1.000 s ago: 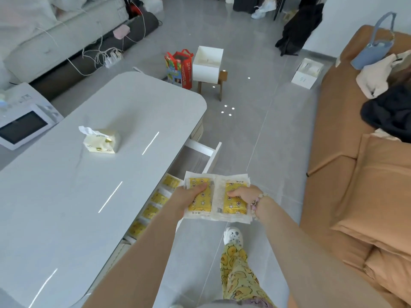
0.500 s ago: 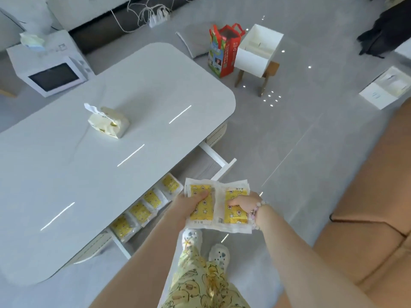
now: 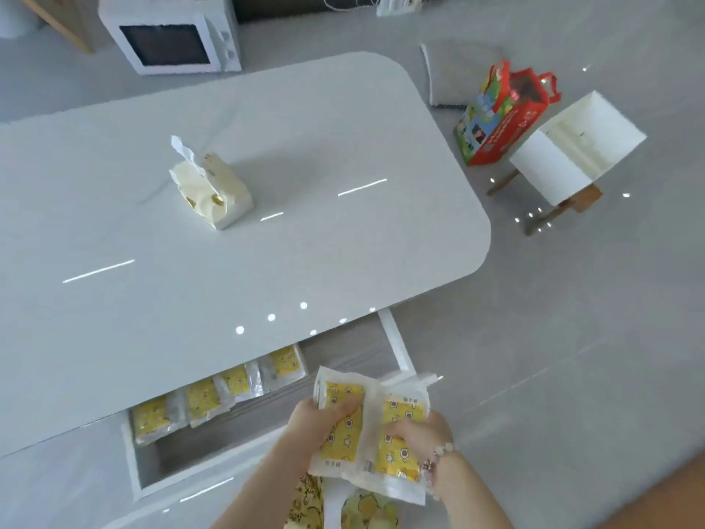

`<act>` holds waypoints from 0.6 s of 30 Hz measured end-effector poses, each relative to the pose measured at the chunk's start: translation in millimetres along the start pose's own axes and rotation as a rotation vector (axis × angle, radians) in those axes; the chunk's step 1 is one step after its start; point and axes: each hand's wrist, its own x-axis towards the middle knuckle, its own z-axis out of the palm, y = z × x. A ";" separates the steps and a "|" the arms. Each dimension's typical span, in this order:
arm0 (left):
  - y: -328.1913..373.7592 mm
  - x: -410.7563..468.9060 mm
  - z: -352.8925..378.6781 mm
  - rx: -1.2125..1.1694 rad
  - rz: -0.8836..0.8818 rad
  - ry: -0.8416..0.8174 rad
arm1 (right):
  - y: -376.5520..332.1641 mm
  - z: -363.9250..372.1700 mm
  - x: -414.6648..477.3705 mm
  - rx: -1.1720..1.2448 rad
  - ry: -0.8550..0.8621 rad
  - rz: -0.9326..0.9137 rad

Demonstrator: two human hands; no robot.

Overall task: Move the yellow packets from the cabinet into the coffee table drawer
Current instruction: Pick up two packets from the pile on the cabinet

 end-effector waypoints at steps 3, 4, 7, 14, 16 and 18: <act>2.9 29.2 4.6 -0.057 -0.041 0.030 | -13.8 1.7 35.2 -0.084 -0.053 0.009; 4.8 43.0 5.0 -0.087 -0.040 0.050 | -21.8 2.1 51.8 -0.114 -0.070 -0.002; 10.9 85.5 0.5 -0.196 -0.040 0.141 | -58.9 10.6 91.3 -0.214 -0.122 -0.064; -6.1 186.2 1.5 -0.330 -0.005 0.214 | -90.1 48.5 202.9 -0.485 -0.164 -0.266; -11.1 210.7 5.0 -0.374 0.056 0.239 | -90.9 60.0 234.3 -0.549 -0.147 -0.303; -19.4 235.1 3.3 -0.340 0.116 0.254 | -94.6 73.3 262.0 -0.588 -0.128 -0.350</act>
